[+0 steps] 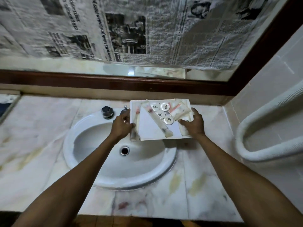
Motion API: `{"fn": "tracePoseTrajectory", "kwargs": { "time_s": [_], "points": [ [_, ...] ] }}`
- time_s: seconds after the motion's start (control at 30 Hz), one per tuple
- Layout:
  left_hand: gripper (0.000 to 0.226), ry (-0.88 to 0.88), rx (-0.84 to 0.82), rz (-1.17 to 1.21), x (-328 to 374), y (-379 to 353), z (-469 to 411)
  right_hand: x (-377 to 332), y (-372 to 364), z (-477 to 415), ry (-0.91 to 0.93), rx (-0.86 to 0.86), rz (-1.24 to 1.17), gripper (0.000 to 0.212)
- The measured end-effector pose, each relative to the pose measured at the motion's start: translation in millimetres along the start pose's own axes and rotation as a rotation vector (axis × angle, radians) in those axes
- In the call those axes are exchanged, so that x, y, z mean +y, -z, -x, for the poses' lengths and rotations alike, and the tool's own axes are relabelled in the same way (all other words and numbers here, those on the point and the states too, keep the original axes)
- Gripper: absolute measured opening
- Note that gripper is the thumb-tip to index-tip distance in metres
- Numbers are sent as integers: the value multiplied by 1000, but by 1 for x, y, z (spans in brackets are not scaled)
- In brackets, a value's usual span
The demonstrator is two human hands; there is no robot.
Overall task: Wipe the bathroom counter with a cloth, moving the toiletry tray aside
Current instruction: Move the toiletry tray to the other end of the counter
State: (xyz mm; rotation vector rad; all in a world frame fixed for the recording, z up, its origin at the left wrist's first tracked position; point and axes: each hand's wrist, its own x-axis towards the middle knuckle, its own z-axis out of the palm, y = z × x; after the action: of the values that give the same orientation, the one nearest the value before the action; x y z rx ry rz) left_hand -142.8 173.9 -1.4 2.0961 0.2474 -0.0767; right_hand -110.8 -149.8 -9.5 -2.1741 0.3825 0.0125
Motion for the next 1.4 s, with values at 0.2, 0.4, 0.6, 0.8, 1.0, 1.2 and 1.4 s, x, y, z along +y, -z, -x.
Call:
{"fn": "tracePoseTrajectory", "kwargs": {
  "time_s": [0.2, 0.4, 0.6, 0.8, 1.0, 1.2, 1.4],
  "points": [
    [76, 51, 96, 64, -55, 111, 64, -65, -73, 83, 112, -57, -23, 91],
    [80, 96, 246, 127, -123, 229, 145, -135, -165, 164, 258, -187, -56, 84],
    [78, 190, 420, 160, -187, 330, 228, -203, -271, 226, 377, -366, -35, 94],
    [70, 320, 611, 146, -249, 401, 292, -270, -370, 284, 507, -563, 46, 92],
    [79, 404, 695, 124, -305, 462, 315, -313, -463, 321, 567, -716, 103, 90],
    [81, 483, 758, 133, -360, 528, 291, -366, -566, 321, 582, -828, 150, 85],
    [80, 581, 792, 122, -419, 586, 253, -417, -669, 314, 579, -927, 196, 82]
  ]
}}
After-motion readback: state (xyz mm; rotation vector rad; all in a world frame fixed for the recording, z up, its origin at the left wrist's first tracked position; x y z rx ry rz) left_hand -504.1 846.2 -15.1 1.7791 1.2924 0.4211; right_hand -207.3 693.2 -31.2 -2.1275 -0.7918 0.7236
